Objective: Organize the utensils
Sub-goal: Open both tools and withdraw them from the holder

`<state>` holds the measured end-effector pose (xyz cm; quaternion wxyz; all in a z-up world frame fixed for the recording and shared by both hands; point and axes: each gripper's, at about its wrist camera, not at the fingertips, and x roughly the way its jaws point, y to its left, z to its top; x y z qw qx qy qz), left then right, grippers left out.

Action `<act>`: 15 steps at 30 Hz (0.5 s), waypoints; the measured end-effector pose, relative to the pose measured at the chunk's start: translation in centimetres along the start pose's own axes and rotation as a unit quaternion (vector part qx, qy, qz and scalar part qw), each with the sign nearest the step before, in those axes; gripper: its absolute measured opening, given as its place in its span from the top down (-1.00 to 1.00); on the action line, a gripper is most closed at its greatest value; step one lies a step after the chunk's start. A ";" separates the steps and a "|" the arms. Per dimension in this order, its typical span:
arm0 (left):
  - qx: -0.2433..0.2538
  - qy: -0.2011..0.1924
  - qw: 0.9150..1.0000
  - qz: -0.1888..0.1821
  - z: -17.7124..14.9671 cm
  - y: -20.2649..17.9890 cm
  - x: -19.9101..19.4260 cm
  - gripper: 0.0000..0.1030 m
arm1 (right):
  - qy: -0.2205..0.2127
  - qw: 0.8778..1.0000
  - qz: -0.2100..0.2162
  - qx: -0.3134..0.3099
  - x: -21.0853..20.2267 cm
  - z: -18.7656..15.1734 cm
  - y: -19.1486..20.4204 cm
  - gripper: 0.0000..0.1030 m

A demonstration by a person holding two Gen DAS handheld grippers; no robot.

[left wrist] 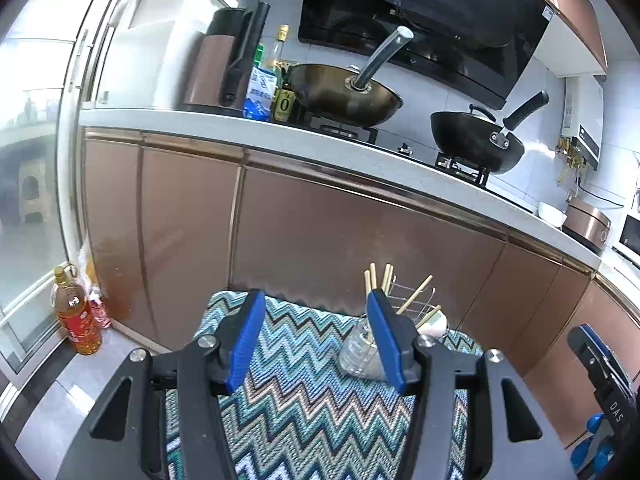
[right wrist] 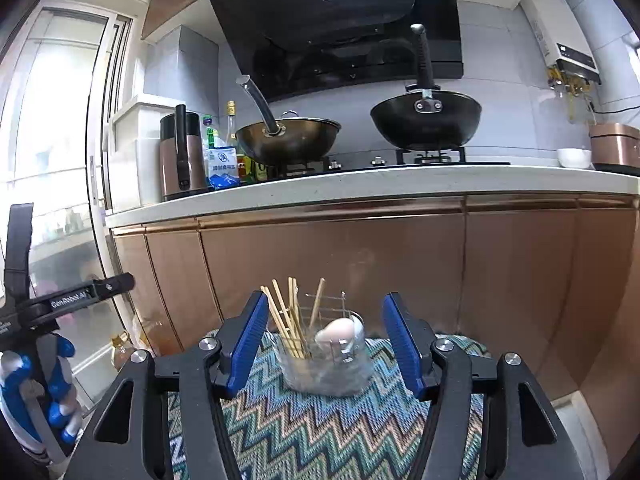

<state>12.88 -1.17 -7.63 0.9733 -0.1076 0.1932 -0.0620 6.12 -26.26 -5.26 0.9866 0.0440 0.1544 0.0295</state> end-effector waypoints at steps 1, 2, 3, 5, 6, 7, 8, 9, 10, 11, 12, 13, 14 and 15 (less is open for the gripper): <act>0.001 -0.001 1.000 0.003 -0.1 0.1 -0.3 0.00 | 0.001 1.000 -0.004 0.000 -0.5 -0.2 0.0 -0.16; 0.002 -0.001 1.000 0.006 -0.1 0.3 -0.7 0.00 | 0.002 1.000 -0.006 0.000 -0.8 -0.2 -0.1 -0.16; 0.002 -0.002 1.000 0.009 -0.2 0.4 -1.0 -0.02 | 0.003 1.000 -0.010 0.000 -1.3 -0.4 -0.1 -0.17; 0.002 -0.001 1.000 0.013 -0.4 0.8 -1.7 -0.05 | 0.005 1.000 -0.015 0.002 -2.1 -0.7 -0.2 -0.19; 0.002 -0.001 1.000 0.015 -0.6 1.0 -2.1 -0.06 | 0.007 1.000 -0.017 0.003 -2.3 -0.8 -0.3 -0.20; 0.003 -0.001 1.000 0.018 -0.7 1.2 -2.5 -0.07 | 0.009 1.000 -0.019 0.003 -2.8 -1.0 -0.3 -0.21; 0.005 -0.002 1.000 0.020 -0.9 1.3 -2.8 -0.07 | 0.011 1.000 -0.022 0.004 -3.2 -1.2 -0.4 -0.22; 0.007 -0.002 1.000 0.023 -1.1 1.4 -3.1 -0.08 | 0.013 1.000 -0.025 0.004 -3.5 -1.4 -0.4 -0.22; 0.011 -0.002 1.000 0.027 -1.3 1.5 -3.5 -0.08 | 0.014 1.000 -0.028 0.003 -3.8 -1.5 -0.5 -0.22; 0.013 -0.001 0.999 0.030 -1.4 1.6 -3.8 -0.08 | 0.014 0.999 -0.030 0.002 -4.1 -1.6 -0.5 -0.23; 0.014 0.000 0.999 0.031 -1.5 1.7 -3.9 -0.08 | 0.015 0.999 -0.033 0.002 -4.5 -1.8 -0.6 -0.24; 0.015 0.001 0.999 0.033 -1.7 1.9 -4.2 -0.08 | 0.015 0.999 -0.035 0.002 -4.8 -1.9 -0.6 -0.25; 0.014 0.001 0.999 0.034 -1.8 2.1 -4.5 -0.08 | 0.015 0.999 -0.038 0.003 -5.1 -2.0 -0.7 -0.27; 0.012 0.001 0.999 0.036 -1.9 2.3 -4.7 -0.08 | 0.014 0.999 -0.039 0.004 -5.4 -2.0 -0.8 -0.29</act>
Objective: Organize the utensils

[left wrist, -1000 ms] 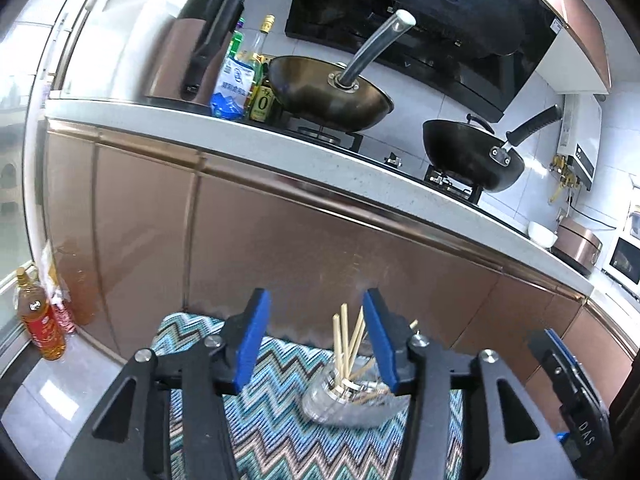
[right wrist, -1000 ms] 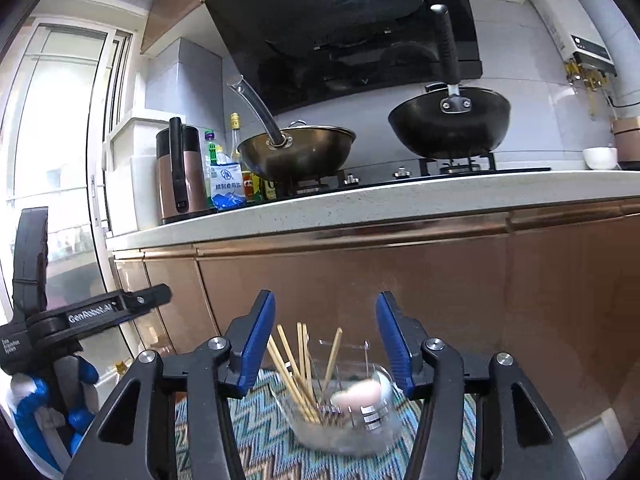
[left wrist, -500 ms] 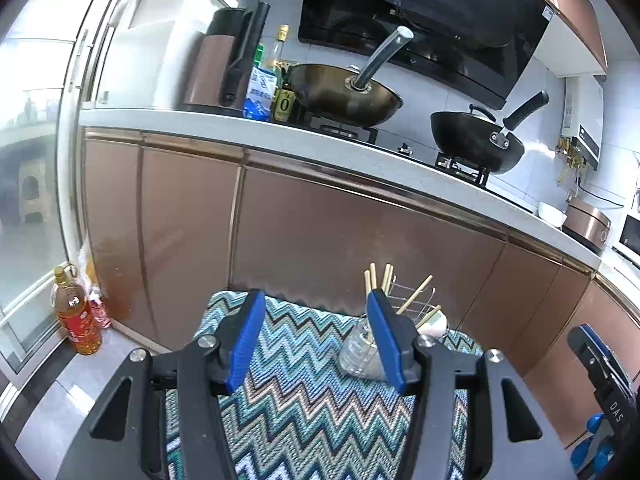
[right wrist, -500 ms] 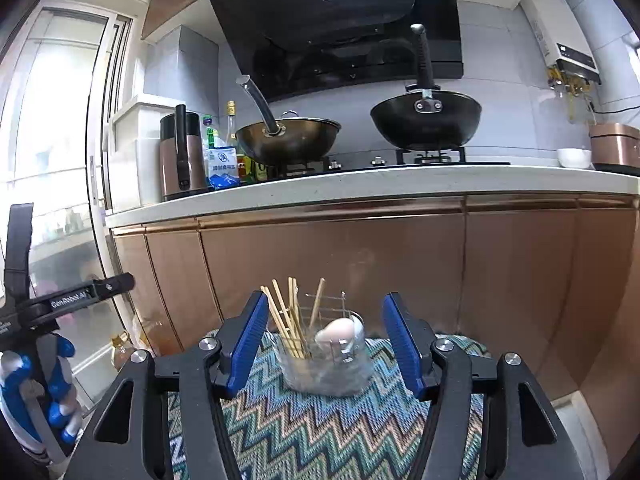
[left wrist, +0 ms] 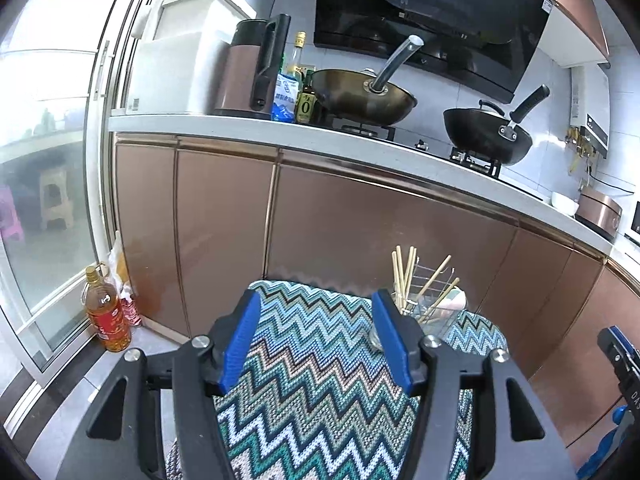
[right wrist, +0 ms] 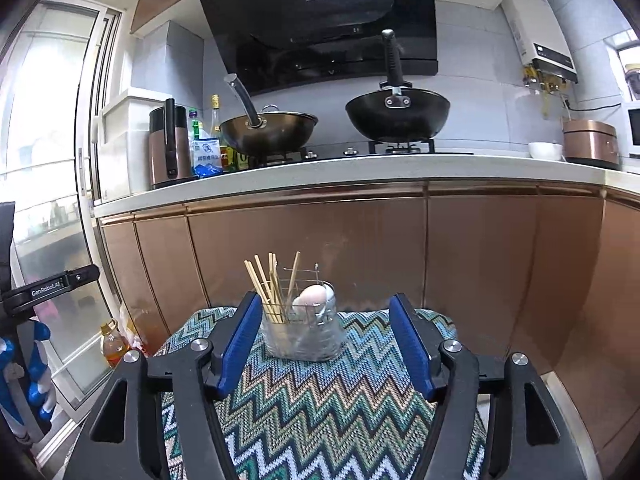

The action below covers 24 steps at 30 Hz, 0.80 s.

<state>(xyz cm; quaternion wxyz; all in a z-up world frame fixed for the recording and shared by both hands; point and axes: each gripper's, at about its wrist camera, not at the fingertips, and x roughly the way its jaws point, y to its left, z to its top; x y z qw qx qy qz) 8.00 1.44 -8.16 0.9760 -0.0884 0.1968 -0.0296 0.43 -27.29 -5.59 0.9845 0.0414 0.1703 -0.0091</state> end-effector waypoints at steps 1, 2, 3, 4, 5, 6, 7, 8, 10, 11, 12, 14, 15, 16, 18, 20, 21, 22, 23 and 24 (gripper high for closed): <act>-0.002 0.000 1.000 0.002 -0.1 0.2 -0.3 -0.08 | -0.001 1.000 -0.002 0.002 -0.4 -0.1 -0.1 -0.29; -0.003 0.000 1.000 0.004 -0.2 0.5 -0.6 -0.08 | -0.001 1.000 -0.004 0.003 -0.6 -0.1 -0.2 -0.29; -0.005 -0.001 1.000 0.005 -0.2 0.7 -0.8 -0.08 | -0.002 1.000 -0.006 0.003 -0.8 -0.1 -0.3 -0.30; -0.006 -0.002 1.000 0.006 -0.2 0.9 -1.0 -0.08 | -0.003 1.000 -0.008 0.004 -1.0 -0.2 -0.4 -0.30; -0.007 -0.004 1.000 0.008 -0.2 1.0 -1.2 -0.08 | -0.005 1.000 -0.010 0.004 -1.4 -0.2 -0.5 -0.30; -0.009 -0.006 1.000 0.010 -0.2 1.2 -1.5 -0.08 | -0.007 1.000 -0.013 0.004 -1.7 -0.2 -0.6 -0.31; -0.010 -0.007 1.000 0.011 -0.2 1.3 -1.7 -0.09 | -0.008 1.000 -0.014 0.004 -2.0 -0.2 -0.6 -0.31; -0.010 -0.008 1.000 0.013 -0.3 1.4 -1.9 -0.09 | -0.009 1.000 -0.015 0.004 -2.0 -0.1 -0.7 -0.31; -0.010 -0.010 1.000 0.017 -0.3 1.6 -2.3 -0.09 | -0.011 1.000 -0.017 0.006 -2.5 -0.1 -0.9 -0.32; -0.010 -0.011 1.000 0.020 -0.4 1.7 -2.5 -0.09 | -0.013 1.000 -0.019 0.006 -2.7 -0.1 -1.0 -0.33; -0.009 -0.011 1.000 0.023 -0.4 1.7 -2.6 -0.10 | -0.014 1.000 -0.021 0.005 -2.9 -0.2 -1.0 -0.34; -0.010 -0.012 1.000 0.026 -0.5 1.8 -2.9 -0.14 | -0.015 1.000 -0.023 0.005 -3.1 -0.2 -1.1 -0.36; -0.010 -0.012 0.999 0.028 -0.5 1.9 -3.0 -0.16 | -0.016 1.000 -0.025 0.005 -3.2 -0.2 -1.1 -0.37; -0.010 -0.012 0.999 0.030 -0.6 2.0 -3.1 -0.16 | -0.016 0.999 -0.027 0.005 -3.4 -0.2 -1.2 -0.37; -0.010 -0.013 0.999 0.033 -0.6 2.0 -3.3 -0.17 | -0.017 0.999 -0.029 0.006 -3.6 -0.3 -1.4 -0.39; -0.009 -0.014 0.999 0.037 -0.7 2.1 -3.4 -0.17 | -0.018 0.999 -0.032 0.006 -3.8 -0.3 -1.5 -0.42; -0.009 -0.014 0.999 0.038 -0.7 2.1 -3.4 -0.17 | -0.018 0.999 -0.034 0.006 -3.8 -0.4 -1.5 -0.45; -0.008 -0.014 0.999 0.039 -0.8 2.1 -3.5 -0.17 | -0.018 0.999 -0.035 0.005 -3.9 -0.4 -1.6 -0.46; -0.007 -0.013 0.999 0.041 -0.8 2.1 -3.5 -0.17 | -0.018 0.999 -0.037 0.005 -4.0 -0.5 -1.6 -0.47; -0.007 -0.013 0.999 0.041 -0.8 2.1 -3.5 -0.18 | -0.018 0.999 -0.038 0.004 -4.0 -0.5 -1.7 -0.47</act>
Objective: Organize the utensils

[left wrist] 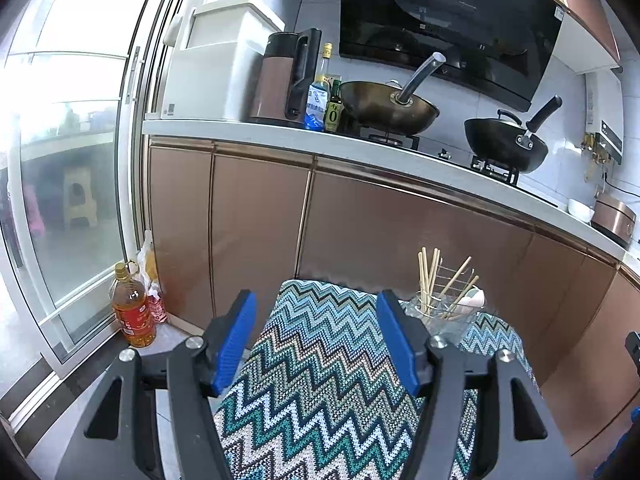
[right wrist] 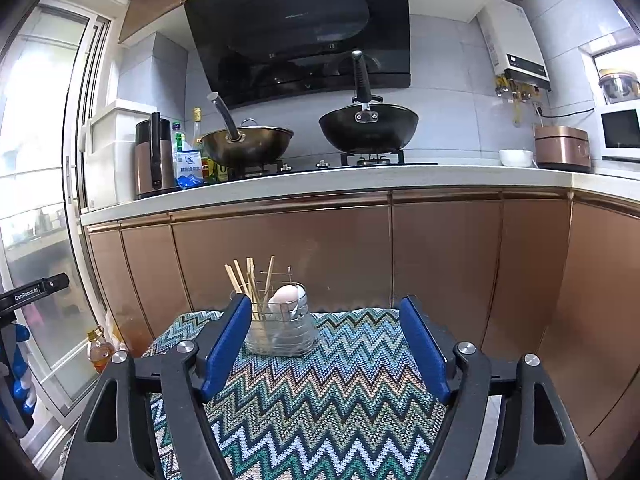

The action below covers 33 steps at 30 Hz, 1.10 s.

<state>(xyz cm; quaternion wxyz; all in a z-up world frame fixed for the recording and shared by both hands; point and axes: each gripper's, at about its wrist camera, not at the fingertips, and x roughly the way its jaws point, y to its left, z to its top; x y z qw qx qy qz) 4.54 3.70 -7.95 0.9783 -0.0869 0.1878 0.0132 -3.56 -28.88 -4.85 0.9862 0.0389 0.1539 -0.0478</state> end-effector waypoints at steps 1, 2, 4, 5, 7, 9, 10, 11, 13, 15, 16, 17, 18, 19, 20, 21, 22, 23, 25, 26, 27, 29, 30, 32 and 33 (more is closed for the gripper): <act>0.002 0.000 1.000 0.002 -0.1 0.0 0.0 -0.18 | 0.000 1.000 -0.001 0.000 -0.1 0.0 -0.1 -0.47; 0.003 0.000 1.000 0.003 -0.1 0.0 -0.1 -0.18 | 0.000 1.000 -0.001 0.000 -0.1 0.0 -0.1 -0.48; 0.006 -0.001 1.000 0.006 -0.2 -0.1 -0.1 -0.18 | 0.000 1.000 -0.004 -0.001 -0.1 -0.1 -0.2 -0.50; 0.007 -0.001 1.000 0.007 -0.2 -0.1 -0.2 -0.18 | 0.000 1.000 -0.005 -0.002 -0.1 -0.1 -0.2 -0.51; 0.010 -0.001 1.000 0.010 -0.2 -0.2 -0.2 -0.18 | -0.001 1.000 -0.007 -0.002 -0.3 -0.2 -0.3 -0.53; 0.014 -0.002 1.000 0.012 -0.3 -0.3 -0.3 -0.18 | -0.001 1.000 -0.007 -0.002 -0.3 -0.3 -0.4 -0.53; 0.016 -0.003 1.000 0.013 -0.3 -0.3 -0.3 -0.18 | -0.001 1.000 -0.008 -0.002 -0.3 -0.3 -0.4 -0.54; 0.017 -0.003 1.000 0.013 -0.3 -0.3 -0.3 -0.19 | -0.001 1.000 -0.009 -0.002 -0.3 -0.3 -0.5 -0.57; 0.018 -0.004 1.000 0.015 -0.3 -0.3 -0.4 -0.19 | 0.000 1.000 -0.010 -0.001 -0.2 -0.3 -0.6 -0.57; 0.020 -0.005 1.000 0.018 -0.3 -0.3 -0.4 -0.19 | 0.001 1.000 -0.010 -0.001 -0.2 -0.4 -0.7 -0.57; 0.022 -0.007 1.000 0.019 -0.3 -0.3 -0.5 -0.19 | 0.002 1.000 -0.011 -0.001 -0.1 -0.4 -0.7 -0.57; 0.023 -0.008 0.999 0.020 -0.3 -0.4 -0.5 -0.20 | 0.002 1.000 -0.011 -0.001 -0.1 -0.5 -0.8 -0.57; 0.025 -0.009 0.999 0.021 -0.4 -0.4 -0.6 -0.20 | 0.002 1.000 -0.011 -0.001 -0.1 -0.5 -0.8 -0.57; 0.026 -0.009 0.999 0.022 -0.4 -0.4 -0.6 -0.22 | 0.003 1.000 -0.012 -0.001 -0.1 -0.5 -0.9 -0.57; 0.026 -0.010 0.999 0.022 -0.4 -0.5 -0.7 -0.23 | 0.003 1.000 -0.012 -0.002 -0.1 -0.5 -0.9 -0.57; 0.028 -0.011 0.999 0.022 -0.4 -0.5 -0.8 -0.25 | 0.003 1.000 -0.013 -0.002 -0.1 -0.5 -0.9 -0.57; 0.029 -0.013 0.999 0.022 -0.4 -0.5 -0.9 -0.27 | 0.003 1.000 -0.014 -0.002 -0.1 -0.5 -0.8 -0.57; 0.031 -0.014 0.999 0.022 -0.4 -0.6 -1.0 -0.28 | 0.003 1.000 -0.014 -0.003 -0.2 -0.5 -0.8 -0.58; 0.034 -0.018 0.999 0.022 -0.4 -0.7 -1.2 -0.31 | 0.003 1.000 -0.015 -0.004 -0.2 -0.5 -0.8 -0.59; 0.036 -0.021 0.999 0.024 -0.4 -0.8 -1.3 -0.32 | 0.003 1.000 -0.015 -0.005 -0.2 -0.5 -0.8 -0.61; 0.037 -0.022 0.999 0.025 -0.3 -0.8 -1.4 -0.33 | 0.003 1.000 -0.016 -0.005 -0.2 -0.5 -0.8 -0.64; 0.041 -0.026 0.998 0.029 -0.3 -0.9 -1.6 -0.35 | 0.003 1.000 -0.017 -0.006 -0.2 -0.5 -0.8 -0.66; 0.042 -0.027 0.998 0.030 -0.2 -1.0 -1.7 -0.36 | 0.004 1.000 -0.017 -0.007 -0.2 -0.5 -0.8 -0.66; 0.044 -0.031 0.998 0.033 -0.2 -1.0 -1.9 -0.38 | 0.004 1.000 -0.018 -0.008 -0.2 -0.5 -0.7 -0.67; 0.046 -0.033 0.998 0.037 -0.2 -1.0 -2.0 -0.39 | 0.005 1.000 -0.018 -0.009 -0.2 -0.5 -0.7 -0.67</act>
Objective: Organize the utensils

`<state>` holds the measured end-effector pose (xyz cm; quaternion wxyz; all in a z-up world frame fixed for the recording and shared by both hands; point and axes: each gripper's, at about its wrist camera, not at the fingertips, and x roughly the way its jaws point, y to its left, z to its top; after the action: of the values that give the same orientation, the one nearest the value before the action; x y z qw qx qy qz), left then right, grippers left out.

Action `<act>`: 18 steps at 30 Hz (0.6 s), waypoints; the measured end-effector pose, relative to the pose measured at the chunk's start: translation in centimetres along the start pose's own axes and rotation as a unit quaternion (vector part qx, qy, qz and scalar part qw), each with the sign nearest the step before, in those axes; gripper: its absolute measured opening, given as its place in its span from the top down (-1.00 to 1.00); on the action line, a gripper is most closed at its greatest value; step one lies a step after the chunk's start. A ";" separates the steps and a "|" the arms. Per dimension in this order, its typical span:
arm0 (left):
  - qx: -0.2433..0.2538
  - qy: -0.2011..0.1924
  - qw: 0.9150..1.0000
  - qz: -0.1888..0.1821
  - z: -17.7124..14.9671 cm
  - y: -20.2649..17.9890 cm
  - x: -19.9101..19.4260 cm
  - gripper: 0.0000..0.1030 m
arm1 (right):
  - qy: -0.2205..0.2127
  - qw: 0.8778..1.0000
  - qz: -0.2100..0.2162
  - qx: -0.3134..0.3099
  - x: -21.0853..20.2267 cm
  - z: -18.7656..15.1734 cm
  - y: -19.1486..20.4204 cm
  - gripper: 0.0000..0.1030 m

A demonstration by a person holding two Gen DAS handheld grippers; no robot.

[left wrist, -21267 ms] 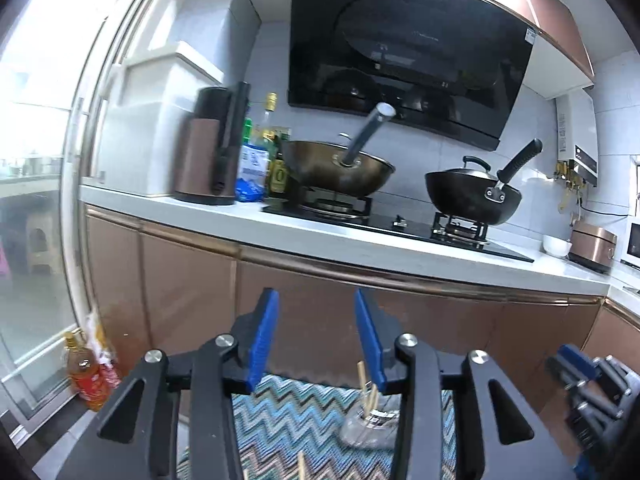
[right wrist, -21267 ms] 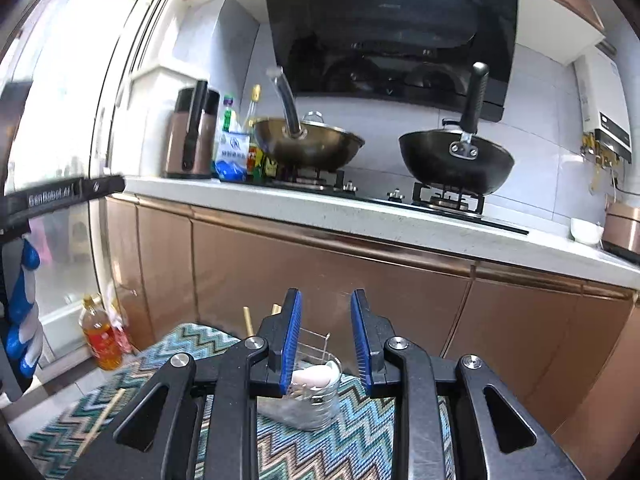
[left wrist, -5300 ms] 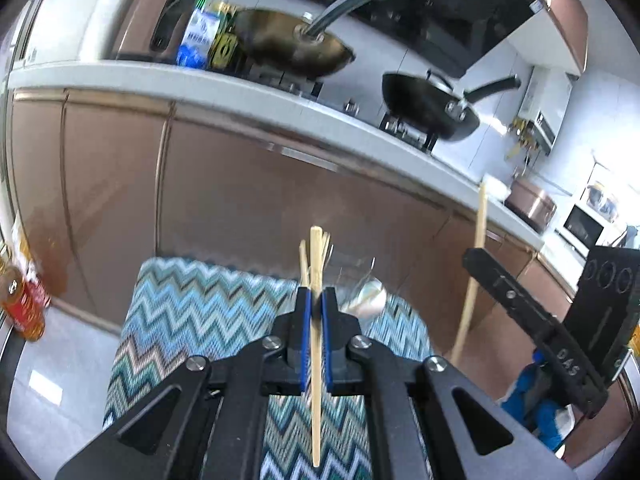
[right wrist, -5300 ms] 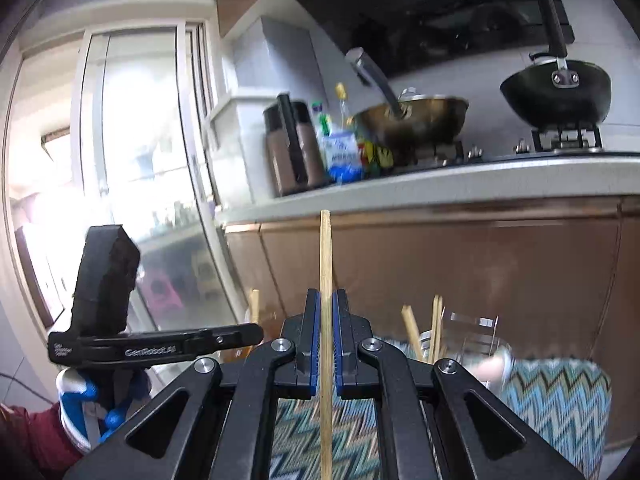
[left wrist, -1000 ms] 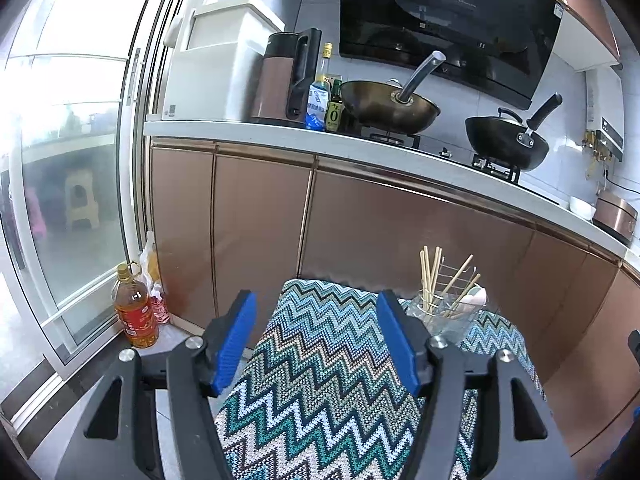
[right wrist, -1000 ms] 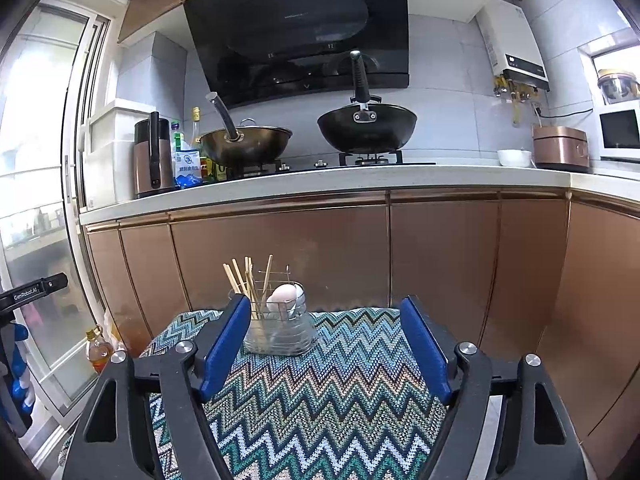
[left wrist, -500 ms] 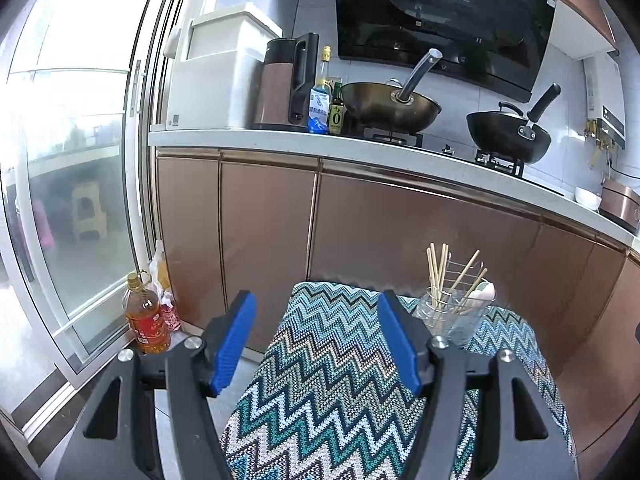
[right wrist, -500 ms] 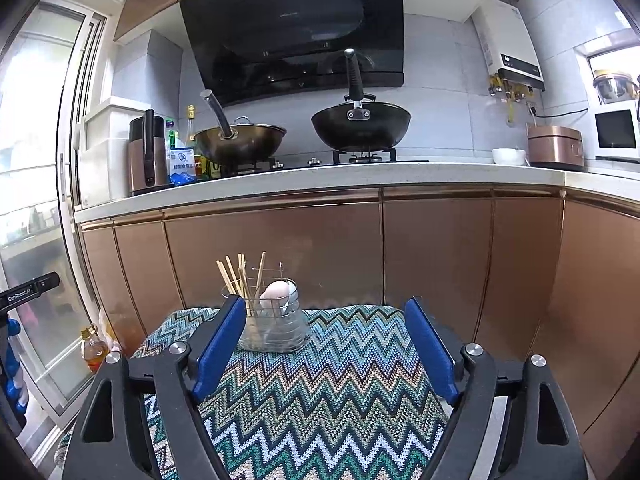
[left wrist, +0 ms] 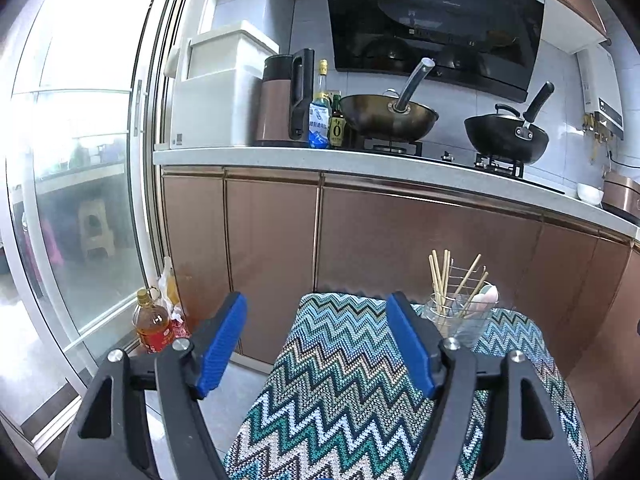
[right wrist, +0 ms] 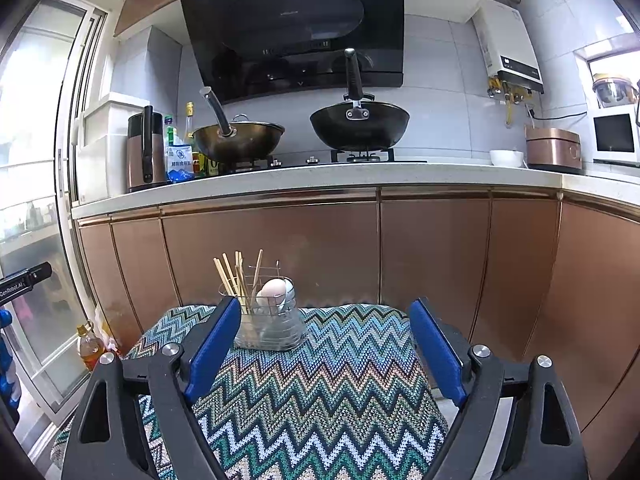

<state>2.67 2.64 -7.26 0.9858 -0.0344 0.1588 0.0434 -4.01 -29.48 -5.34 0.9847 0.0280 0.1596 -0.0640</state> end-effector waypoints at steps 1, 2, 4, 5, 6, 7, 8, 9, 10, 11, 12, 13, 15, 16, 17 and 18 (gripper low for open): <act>0.002 -0.001 1.000 0.004 0.0 0.0 -0.1 -0.40 | 0.000 1.000 0.000 -0.001 0.0 0.0 0.0 -0.67; 0.003 -0.001 1.000 0.005 0.0 0.0 -0.1 -0.40 | 0.001 1.000 0.000 -0.001 0.0 0.0 0.1 -0.68; 0.005 -0.002 1.000 0.005 0.1 0.0 -0.2 -0.41 | 0.000 1.000 -0.001 -0.001 0.0 0.0 0.0 -0.68; 0.006 -0.003 1.000 0.005 0.1 -0.1 -0.2 -0.42 | 0.000 1.000 -0.001 -0.001 0.0 0.0 0.0 -0.69; 0.006 -0.004 1.000 0.005 0.1 0.0 -0.3 -0.42 | 0.001 1.000 -0.001 -0.001 0.0 0.0 0.0 -0.69; 0.007 -0.005 1.000 0.004 0.1 -0.1 -0.3 -0.42 | 0.001 1.000 -0.001 -0.001 0.0 -0.1 0.0 -0.69; 0.008 -0.005 1.000 0.003 0.1 -0.1 -0.4 -0.42 | 0.001 1.000 -0.002 -0.001 0.0 -0.1 0.0 -0.70; 0.009 -0.007 1.000 0.002 0.1 -0.1 -0.4 -0.42 | 0.001 1.000 -0.002 -0.001 -0.1 -0.1 0.0 -0.70; 0.010 -0.011 1.000 0.003 0.1 -0.1 -0.5 -0.42 | 0.001 1.000 -0.003 0.000 -0.1 -0.1 -0.1 -0.70; 0.010 -0.013 1.000 0.003 0.1 -0.1 -0.6 -0.42 | 0.001 1.000 -0.004 0.000 -0.1 -0.1 -0.1 -0.70; 0.011 -0.015 1.000 0.003 0.1 -0.1 -0.6 -0.42 | 0.001 1.000 -0.005 0.000 -0.2 -0.1 -0.1 -0.70; 0.011 -0.016 1.000 0.002 0.1 -0.1 -0.7 -0.42 | 0.001 1.000 -0.005 0.000 -0.2 -0.1 -0.1 -0.71; 0.012 -0.020 1.000 0.005 0.1 -0.1 -0.8 -0.42 | 0.002 1.000 -0.006 0.000 -0.2 -0.2 -0.2 -0.71; 0.014 -0.021 1.000 0.005 0.1 -0.1 -0.9 -0.42 | 0.002 1.000 -0.007 0.001 -0.2 -0.2 -0.2 -0.72; 0.016 -0.023 1.000 0.006 0.1 -0.1 -0.9 -0.42 | 0.003 1.000 -0.007 0.001 -0.2 -0.2 -0.2 -0.72; 0.020 -0.023 1.000 0.006 0.1 -0.2 -1.0 -0.42 | 0.003 1.000 -0.007 0.001 -0.1 -0.2 -0.2 -0.72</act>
<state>1.81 2.37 -6.89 0.9893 -0.0130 0.1371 0.0472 -4.25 -29.68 -5.50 0.9837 0.0280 0.1629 -0.0710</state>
